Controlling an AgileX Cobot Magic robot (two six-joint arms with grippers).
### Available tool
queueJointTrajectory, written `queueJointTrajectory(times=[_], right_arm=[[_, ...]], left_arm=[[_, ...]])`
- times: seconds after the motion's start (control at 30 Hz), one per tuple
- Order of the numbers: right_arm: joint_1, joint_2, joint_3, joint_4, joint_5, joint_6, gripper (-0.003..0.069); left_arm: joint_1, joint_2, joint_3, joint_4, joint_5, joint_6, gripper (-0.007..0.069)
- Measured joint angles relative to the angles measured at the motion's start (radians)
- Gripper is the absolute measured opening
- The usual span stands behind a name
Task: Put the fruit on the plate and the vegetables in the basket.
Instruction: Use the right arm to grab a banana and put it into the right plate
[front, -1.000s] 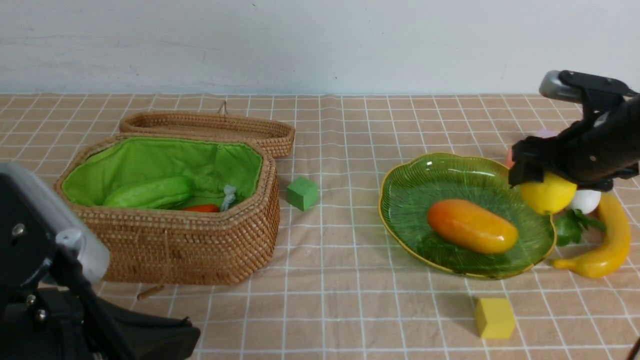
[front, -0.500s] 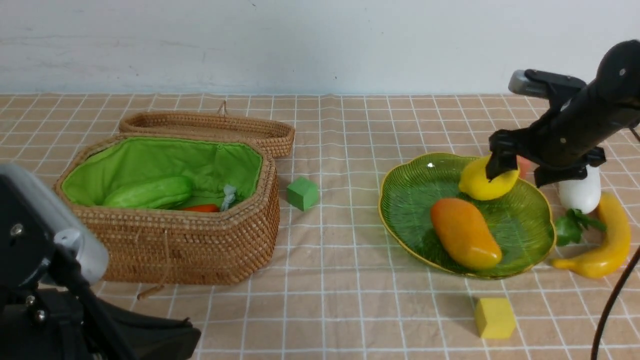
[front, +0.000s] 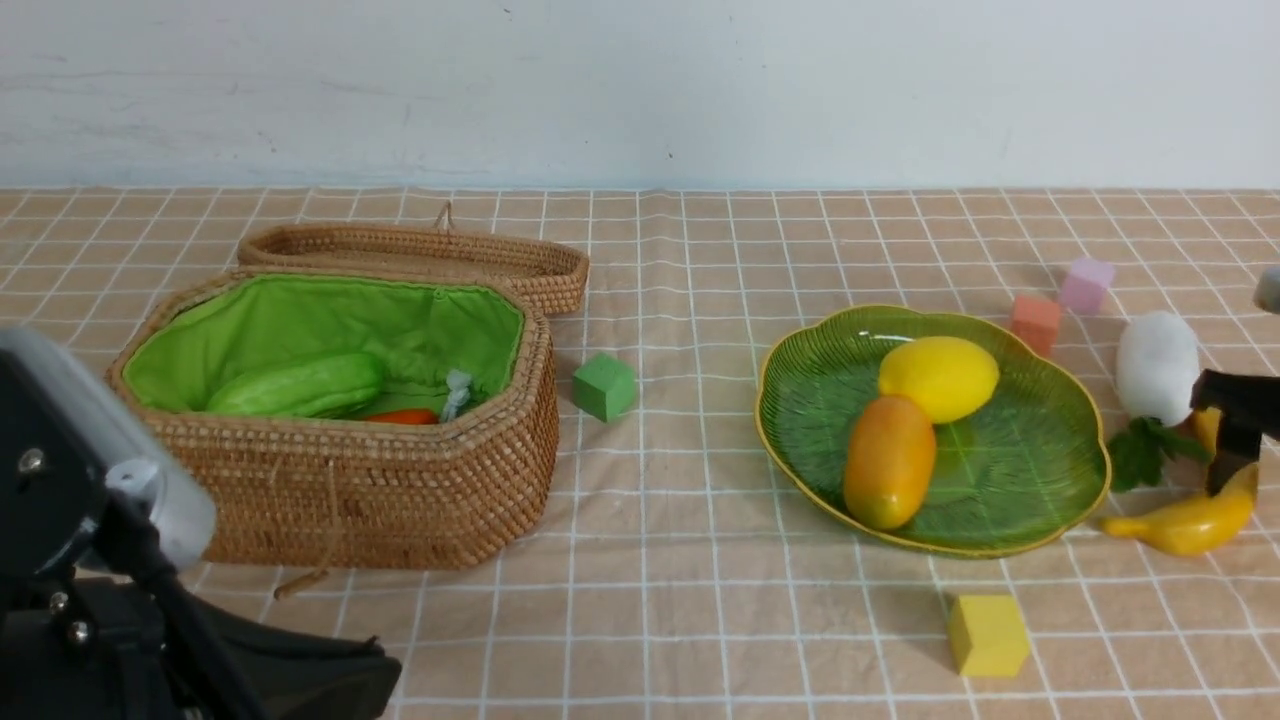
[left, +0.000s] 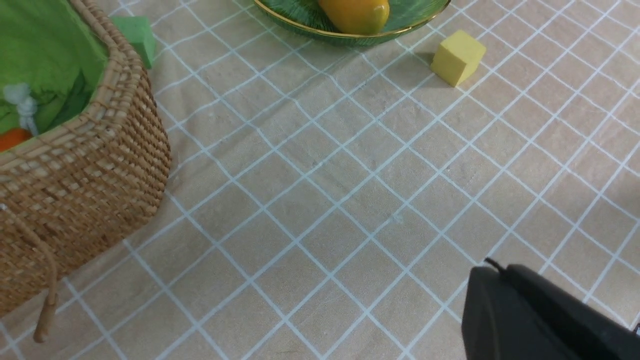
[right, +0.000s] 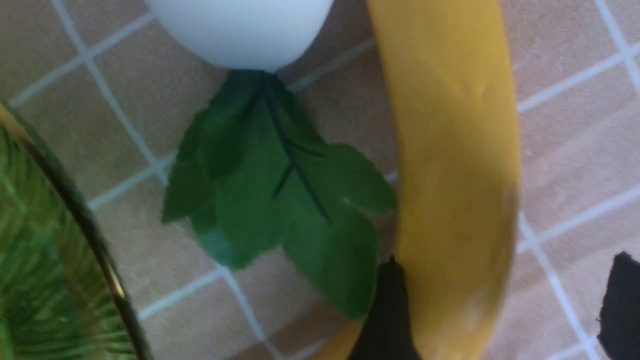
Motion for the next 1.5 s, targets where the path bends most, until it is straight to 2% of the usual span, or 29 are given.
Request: queueJointTrajectory(times=[0.3,0.4,0.47,0.5,0.7,0.83,0.93,1.03,1.27,1.33,1.37,1.5], right_arm=[[-0.003,0.066,0.005,0.025,-0.057,-0.038,0.0517],[-0.005,0.066,0.004,0.015,-0.052,-0.042,0.0447],[-0.005,0.063,0.004,-0.012,-0.012,-0.042,0.0341],[-0.005,0.059,0.004,-0.026,0.008,-0.041,0.0318],[-0.004,-0.053,0.008,-0.064,0.143,-0.019,0.0326],[0.038,-0.209,0.008,-0.023,0.194,0.02,0.0326],[0.101,-0.244,0.007,0.035,0.138,-0.006,0.0326],[0.208,-0.187,0.004,0.102,0.026,-0.035,0.0326],[0.261,-0.034,-0.039,0.112,-0.063,-0.039,0.0326],[0.267,-0.009,-0.05,0.111,-0.063,-0.04,0.0347],[0.271,-0.005,-0.055,0.098,-0.062,-0.04,0.0385],[0.271,-0.011,-0.084,0.04,-0.04,-0.041,0.0596]], left_arm=[[0.0,0.0,0.0,0.0,0.004,0.0,-0.0013],[0.0,0.0,0.0,0.0,0.005,0.0,-0.0013],[0.0,0.0,0.0,0.0,0.011,0.0,-0.0013],[0.0,0.0,0.0,0.0,0.015,0.0,-0.0013],[0.0,0.0,0.0,0.0,0.021,0.017,-0.0013],[0.0,0.0,0.0,0.0,0.021,0.039,-0.0013],[0.0,0.0,0.0,0.0,0.02,0.043,-0.0013],[0.0,0.0,0.0,0.0,0.02,0.045,-0.0013],[0.0,0.0,0.0,0.0,0.02,0.046,-0.0013],[0.0,0.0,0.0,0.0,0.02,0.046,-0.0013],[0.0,0.0,0.0,0.0,0.02,0.046,-0.0013],[0.0,0.0,0.0,0.0,0.02,0.046,-0.0011]])
